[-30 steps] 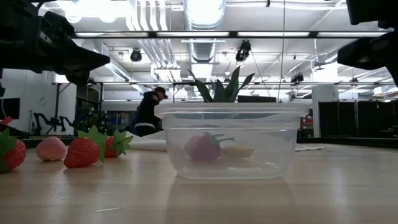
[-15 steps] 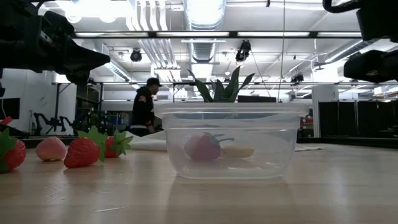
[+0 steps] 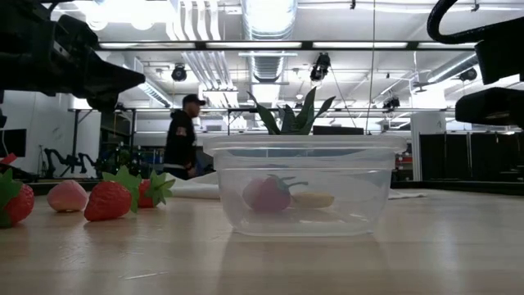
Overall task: Pick and placing Produce into tupperware
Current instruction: Put the black cherry into the transparent bin, then put the red strawberry into the transparent bin
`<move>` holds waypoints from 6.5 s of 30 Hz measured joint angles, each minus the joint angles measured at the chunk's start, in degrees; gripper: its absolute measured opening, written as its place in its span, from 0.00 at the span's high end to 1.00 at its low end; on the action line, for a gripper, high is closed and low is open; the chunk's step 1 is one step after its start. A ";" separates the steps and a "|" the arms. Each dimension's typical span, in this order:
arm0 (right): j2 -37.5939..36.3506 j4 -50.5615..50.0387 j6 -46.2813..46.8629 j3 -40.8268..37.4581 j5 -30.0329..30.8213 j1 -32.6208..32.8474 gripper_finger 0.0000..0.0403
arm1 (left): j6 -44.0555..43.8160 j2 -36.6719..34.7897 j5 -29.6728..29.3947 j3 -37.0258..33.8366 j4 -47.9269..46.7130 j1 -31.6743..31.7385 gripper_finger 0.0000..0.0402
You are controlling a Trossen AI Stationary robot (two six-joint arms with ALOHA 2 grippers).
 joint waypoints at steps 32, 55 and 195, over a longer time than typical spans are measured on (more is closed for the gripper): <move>-0.05 3.03 0.00 -2.64 0.02 0.00 0.82 | 0.00 1.47 0.02 -0.04 0.46 0.00 1.00; -1.90 1.94 -0.18 -1.79 6.72 -0.13 0.98 | -0.02 1.47 0.02 -0.07 0.48 0.00 1.00; -42.70 37.18 -34.98 -16.06 7.17 -24.87 0.80 | -3.02 2.57 0.52 -0.09 0.42 0.00 1.00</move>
